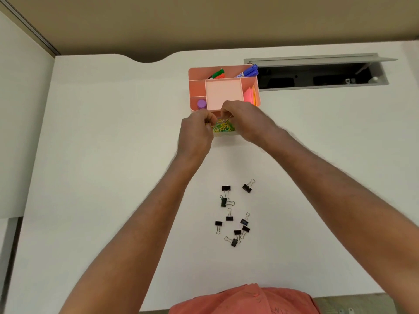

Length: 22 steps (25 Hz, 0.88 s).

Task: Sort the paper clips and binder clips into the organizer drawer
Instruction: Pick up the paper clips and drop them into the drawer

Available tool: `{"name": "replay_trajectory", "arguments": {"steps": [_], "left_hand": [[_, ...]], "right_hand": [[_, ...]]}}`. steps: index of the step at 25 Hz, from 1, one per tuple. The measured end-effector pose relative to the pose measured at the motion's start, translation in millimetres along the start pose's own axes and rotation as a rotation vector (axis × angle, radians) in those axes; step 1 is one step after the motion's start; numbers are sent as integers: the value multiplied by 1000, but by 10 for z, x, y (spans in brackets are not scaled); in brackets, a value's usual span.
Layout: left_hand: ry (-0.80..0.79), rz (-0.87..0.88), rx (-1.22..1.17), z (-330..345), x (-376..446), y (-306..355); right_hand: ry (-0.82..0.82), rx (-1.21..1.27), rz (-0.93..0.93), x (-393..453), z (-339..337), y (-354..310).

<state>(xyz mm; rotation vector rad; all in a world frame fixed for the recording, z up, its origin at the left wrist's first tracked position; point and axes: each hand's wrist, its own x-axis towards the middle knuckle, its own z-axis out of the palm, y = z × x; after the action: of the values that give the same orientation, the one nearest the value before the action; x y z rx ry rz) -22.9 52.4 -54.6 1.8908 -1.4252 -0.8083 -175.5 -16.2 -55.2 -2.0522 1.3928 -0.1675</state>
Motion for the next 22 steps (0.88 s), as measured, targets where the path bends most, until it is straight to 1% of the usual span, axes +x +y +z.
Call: {"name": "replay_trajectory", "arguments": {"steps": [1, 4, 6, 8, 10, 11, 13, 14, 15, 17, 18, 20, 21, 22], "left_hand": [[-7, 46, 59, 34, 54, 7], [-23, 185, 230, 163, 167, 12], [-53, 218, 275, 247, 193, 0], [-63, 247, 283, 298, 201, -3], [-46, 326, 303, 284, 193, -25], [-34, 353, 280, 276, 191, -42], [36, 344, 147, 230, 161, -76], [98, 317, 67, 208, 143, -92], [166, 281, -2, 184, 139, -108], [280, 160, -109, 166, 184, -164], [316, 56, -167, 169, 232, -194], [319, -203, -315, 184, 320, -227], [290, -307, -391, 194, 354, -230], [256, -374, -459, 206, 379, -235]], "right_hand": [[41, 41, -5, -31, -1, 26], [216, 39, -90, -190, 18, 128], [290, 96, -97, -323, 61, 197], [323, 131, -87, -437, 119, 251], [356, 186, -64, -516, 170, 267], [382, 230, -36, -555, 180, 270], [446, 365, 59, -624, 238, 262], [471, 489, 138, -659, 282, 247], [478, 669, 237, -685, 333, 223], [427, 1158, 470, -723, 429, 154], [373, 1416, 588, -730, 449, 111], [258, 1825, 784, -715, 439, 58], [209, 1967, 837, -691, 416, 47], [172, 2067, 862, -659, 378, 31]]}}
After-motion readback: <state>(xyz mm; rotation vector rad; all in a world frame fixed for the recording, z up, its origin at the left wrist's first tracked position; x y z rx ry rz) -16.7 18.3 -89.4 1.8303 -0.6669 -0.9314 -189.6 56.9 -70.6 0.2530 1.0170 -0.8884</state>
